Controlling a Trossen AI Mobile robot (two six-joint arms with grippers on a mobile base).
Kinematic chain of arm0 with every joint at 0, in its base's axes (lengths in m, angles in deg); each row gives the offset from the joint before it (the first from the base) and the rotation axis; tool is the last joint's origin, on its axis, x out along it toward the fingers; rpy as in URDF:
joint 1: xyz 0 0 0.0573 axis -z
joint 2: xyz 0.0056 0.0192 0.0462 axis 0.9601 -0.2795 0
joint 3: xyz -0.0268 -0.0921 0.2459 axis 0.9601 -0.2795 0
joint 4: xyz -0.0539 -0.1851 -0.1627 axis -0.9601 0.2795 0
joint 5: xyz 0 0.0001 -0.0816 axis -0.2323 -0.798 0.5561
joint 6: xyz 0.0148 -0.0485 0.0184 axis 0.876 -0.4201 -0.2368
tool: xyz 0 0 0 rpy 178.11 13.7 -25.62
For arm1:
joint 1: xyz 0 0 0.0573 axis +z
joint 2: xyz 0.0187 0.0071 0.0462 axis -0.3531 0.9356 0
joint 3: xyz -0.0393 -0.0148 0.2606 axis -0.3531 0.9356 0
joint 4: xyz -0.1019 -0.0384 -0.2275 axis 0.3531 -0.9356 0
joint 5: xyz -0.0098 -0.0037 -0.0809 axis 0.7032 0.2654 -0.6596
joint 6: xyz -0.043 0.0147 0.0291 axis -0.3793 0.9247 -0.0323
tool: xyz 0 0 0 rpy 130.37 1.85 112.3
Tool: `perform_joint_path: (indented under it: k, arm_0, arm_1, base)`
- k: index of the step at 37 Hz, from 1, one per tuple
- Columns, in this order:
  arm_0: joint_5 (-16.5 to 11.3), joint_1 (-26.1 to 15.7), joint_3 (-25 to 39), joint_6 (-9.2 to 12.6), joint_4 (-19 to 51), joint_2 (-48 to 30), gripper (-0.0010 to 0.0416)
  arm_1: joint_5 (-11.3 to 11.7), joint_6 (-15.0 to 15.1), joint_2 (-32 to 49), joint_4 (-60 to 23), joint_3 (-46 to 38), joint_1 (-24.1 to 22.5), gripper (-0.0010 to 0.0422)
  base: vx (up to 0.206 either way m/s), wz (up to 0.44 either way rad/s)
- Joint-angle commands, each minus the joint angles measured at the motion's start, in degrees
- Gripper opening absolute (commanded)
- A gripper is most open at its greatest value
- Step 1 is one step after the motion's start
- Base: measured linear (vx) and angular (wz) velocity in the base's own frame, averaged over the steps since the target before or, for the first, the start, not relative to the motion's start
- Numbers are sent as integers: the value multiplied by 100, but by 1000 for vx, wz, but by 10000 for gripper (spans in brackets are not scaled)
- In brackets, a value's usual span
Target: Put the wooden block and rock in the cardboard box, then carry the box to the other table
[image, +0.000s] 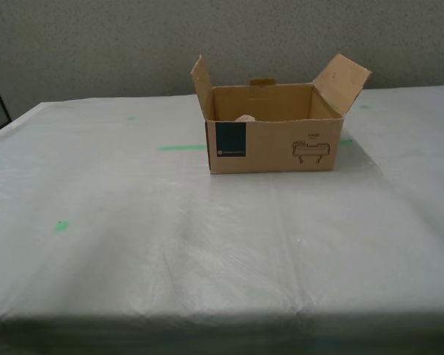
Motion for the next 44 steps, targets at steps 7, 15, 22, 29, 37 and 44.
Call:
perform_joint_path:
  k: [7,15,22,29,37,44]
  arm_0:
    - [9,-2,2,0,2,-2,393]
    - [9,-2,2,0,2,-2,394]
    - [9,-2,2,0,2,-2,394]
    - [9,-2,2,0,2,-2,394]
    - [9,-2,2,0,2,-2,394]
    - [9,-2,2,0,2,-2,394]
  arm_1:
    - [9,2,-2,4,-9,0,396]
    - [9,2,-2,4,-9,2,396]
    - [9,4,-2,4,-9,0,396]
    - [9,2,-2,4,-9,0,396]
    - [9,2,-2,4,-9,0,396]
    - [9,2,-2,4,-9,0,396]
  base:
    - [0,0]
    - [0,0]
    - [0,0]
    - [0,0]
    - [0,0]
    - [0,0]
